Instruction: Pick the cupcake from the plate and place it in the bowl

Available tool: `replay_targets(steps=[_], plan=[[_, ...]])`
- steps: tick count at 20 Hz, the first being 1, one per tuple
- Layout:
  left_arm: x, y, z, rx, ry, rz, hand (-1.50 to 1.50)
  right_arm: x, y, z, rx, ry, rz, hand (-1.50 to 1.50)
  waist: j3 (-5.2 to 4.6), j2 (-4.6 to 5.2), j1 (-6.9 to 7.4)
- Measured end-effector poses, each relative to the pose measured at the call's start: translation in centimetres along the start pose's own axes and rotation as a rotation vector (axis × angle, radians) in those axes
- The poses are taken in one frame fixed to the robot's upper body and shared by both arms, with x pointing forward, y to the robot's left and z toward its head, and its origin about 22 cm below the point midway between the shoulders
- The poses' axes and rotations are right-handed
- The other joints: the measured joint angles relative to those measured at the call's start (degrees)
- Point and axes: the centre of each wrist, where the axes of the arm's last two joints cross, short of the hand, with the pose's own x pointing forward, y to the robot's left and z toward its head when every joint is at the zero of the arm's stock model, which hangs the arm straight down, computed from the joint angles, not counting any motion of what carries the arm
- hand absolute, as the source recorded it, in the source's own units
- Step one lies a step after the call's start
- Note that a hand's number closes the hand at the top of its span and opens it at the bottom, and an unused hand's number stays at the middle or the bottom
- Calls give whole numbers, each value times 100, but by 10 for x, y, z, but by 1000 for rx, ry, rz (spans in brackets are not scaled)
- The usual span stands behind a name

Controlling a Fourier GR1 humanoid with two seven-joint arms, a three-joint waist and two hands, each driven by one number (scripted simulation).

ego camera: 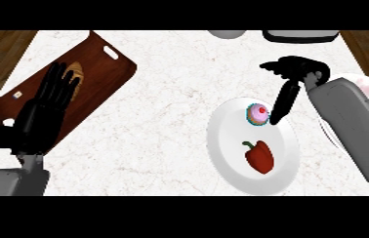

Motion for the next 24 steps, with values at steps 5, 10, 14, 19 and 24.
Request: replay_targets(steps=[5,10,14,19,24], plan=[[-2,4,4,-4,-6,-5,0,-9,13,-1,-57,-11,11,-150,1,7,16],[0,2,4,-5,-7,-4,0,-17,33,-5,-83,-23,20,-150,1,8,19],[1,2,-1,-6,-5,4,0,-17,40,-17,-73,-18,30,-150,2,14,31],[-2,1,1,-4,-7,-1,0,-15,50,-32,-54,2,50,-150,1,16,40],[-4,-1,-3,-8,-3,0,0,-8,56,-46,-32,15,55,-150,2,19,43]])
